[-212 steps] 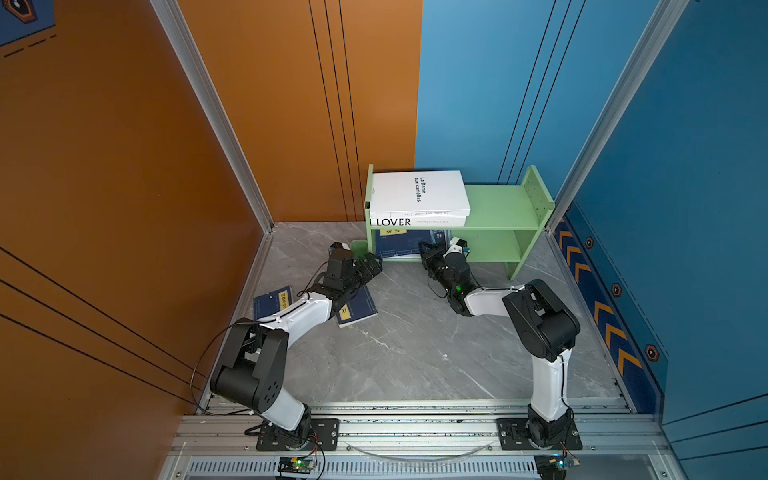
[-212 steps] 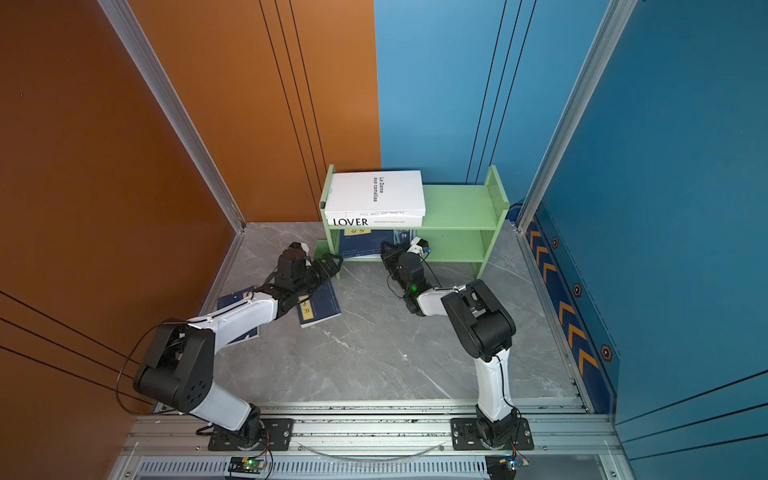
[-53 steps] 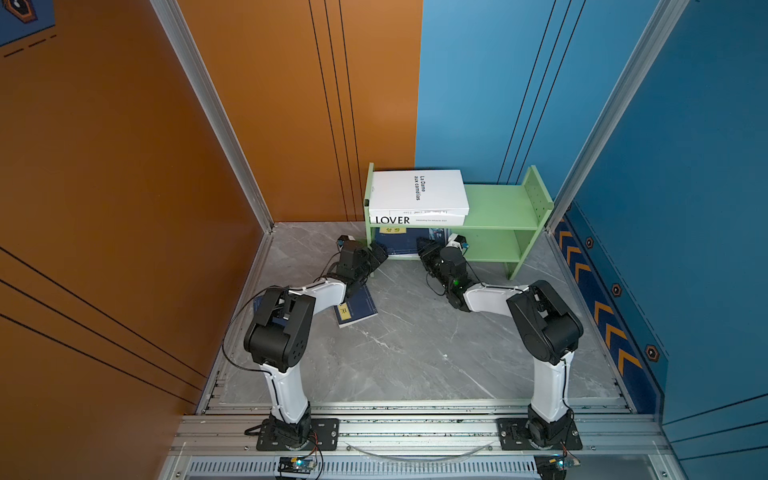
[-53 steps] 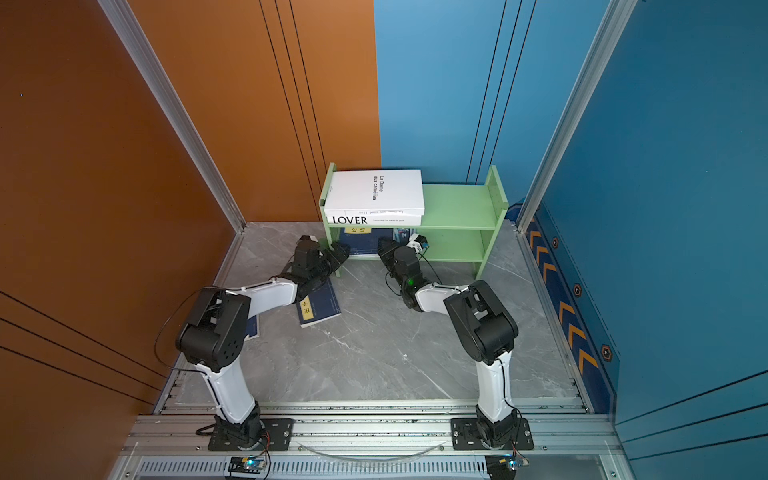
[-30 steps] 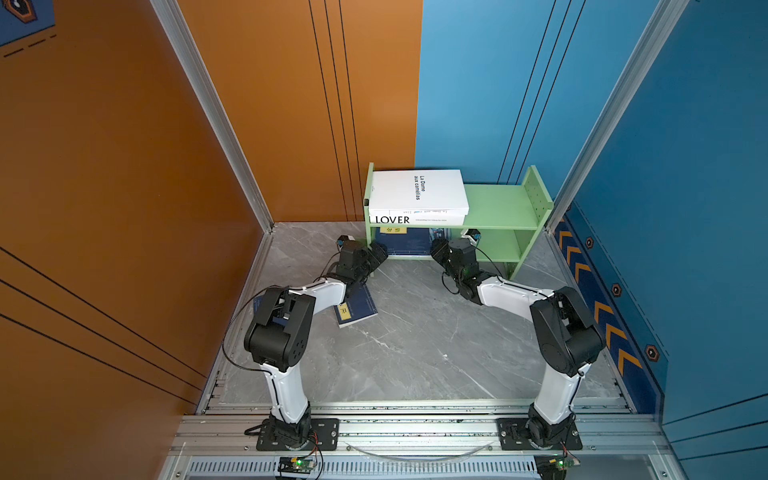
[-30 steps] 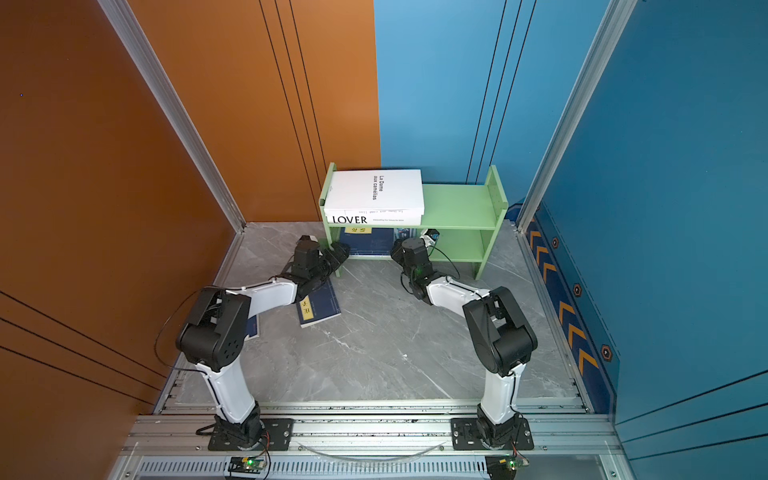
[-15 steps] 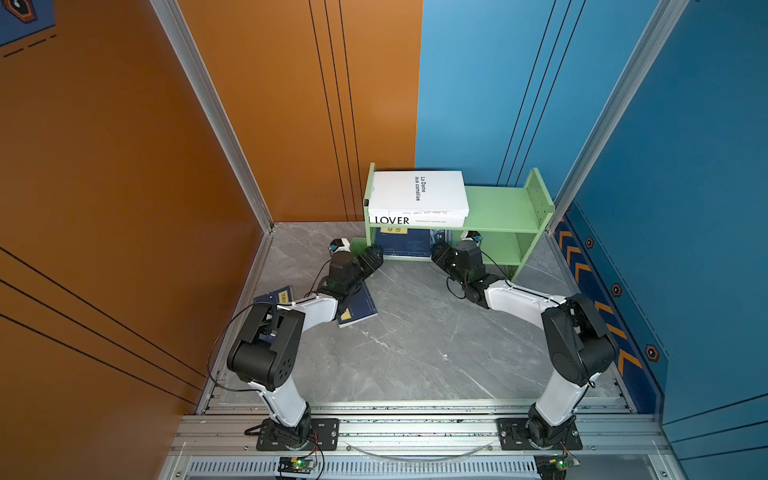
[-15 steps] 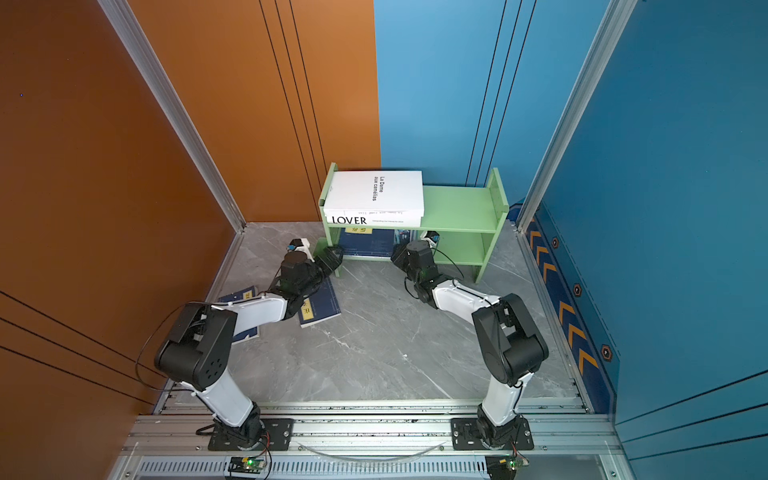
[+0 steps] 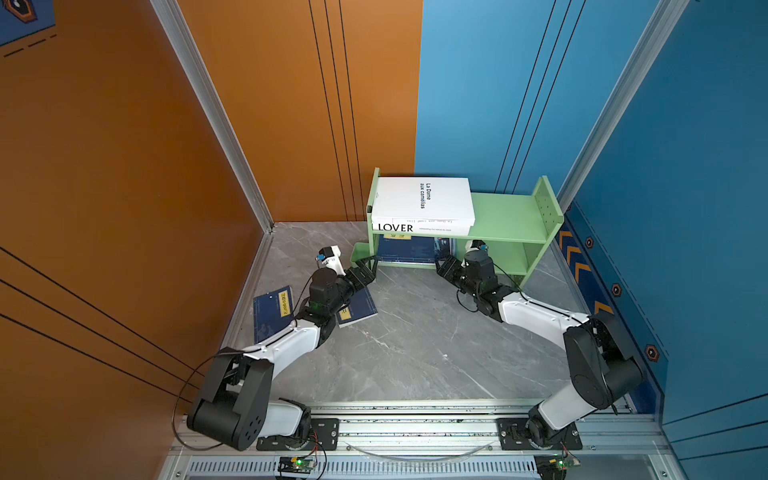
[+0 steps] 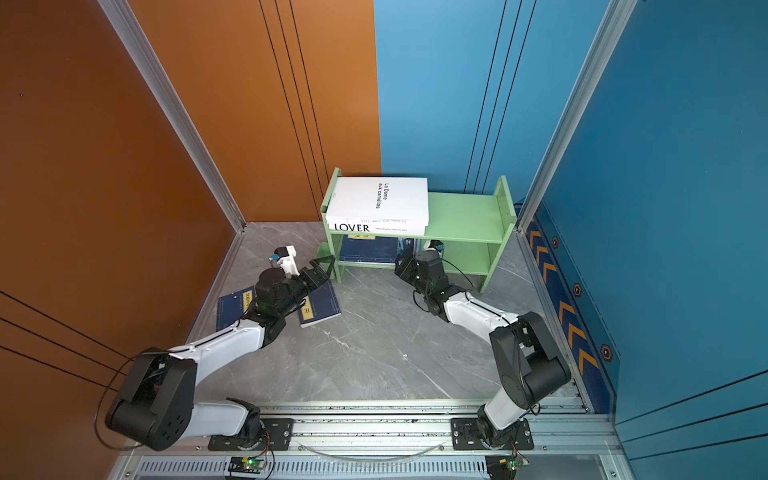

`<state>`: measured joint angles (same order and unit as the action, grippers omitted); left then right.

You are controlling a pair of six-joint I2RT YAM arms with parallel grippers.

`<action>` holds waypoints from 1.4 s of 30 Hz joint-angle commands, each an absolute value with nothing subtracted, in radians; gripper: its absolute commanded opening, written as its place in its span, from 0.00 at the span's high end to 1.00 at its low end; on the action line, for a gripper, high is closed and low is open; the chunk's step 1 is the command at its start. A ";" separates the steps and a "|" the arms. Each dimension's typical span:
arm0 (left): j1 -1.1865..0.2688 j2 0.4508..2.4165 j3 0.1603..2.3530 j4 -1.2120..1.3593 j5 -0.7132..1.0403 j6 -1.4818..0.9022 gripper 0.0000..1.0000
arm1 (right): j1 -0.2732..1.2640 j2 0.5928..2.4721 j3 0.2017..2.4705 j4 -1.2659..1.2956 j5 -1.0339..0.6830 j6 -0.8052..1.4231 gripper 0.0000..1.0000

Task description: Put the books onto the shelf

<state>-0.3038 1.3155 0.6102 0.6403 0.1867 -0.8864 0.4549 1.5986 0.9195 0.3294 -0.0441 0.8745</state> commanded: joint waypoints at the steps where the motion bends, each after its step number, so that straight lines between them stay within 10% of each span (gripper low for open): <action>1: -0.301 1.267 0.582 0.517 0.161 -0.824 0.02 | 0.429 1.611 0.885 0.524 -0.060 0.854 0.34; 14: -0.276 1.180 0.554 0.425 0.126 -0.811 0.02 | 0.403 1.616 0.743 0.759 -0.067 1.087 0.31; 42: -0.244 1.200 0.561 0.361 0.157 -0.773 0.02 | 0.375 1.697 0.767 0.830 0.047 0.833 0.34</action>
<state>-0.2543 1.2098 0.5613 0.3866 0.1612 -0.8001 0.3702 1.6821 0.7406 0.8715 0.0246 0.8848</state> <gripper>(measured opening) 0.978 0.660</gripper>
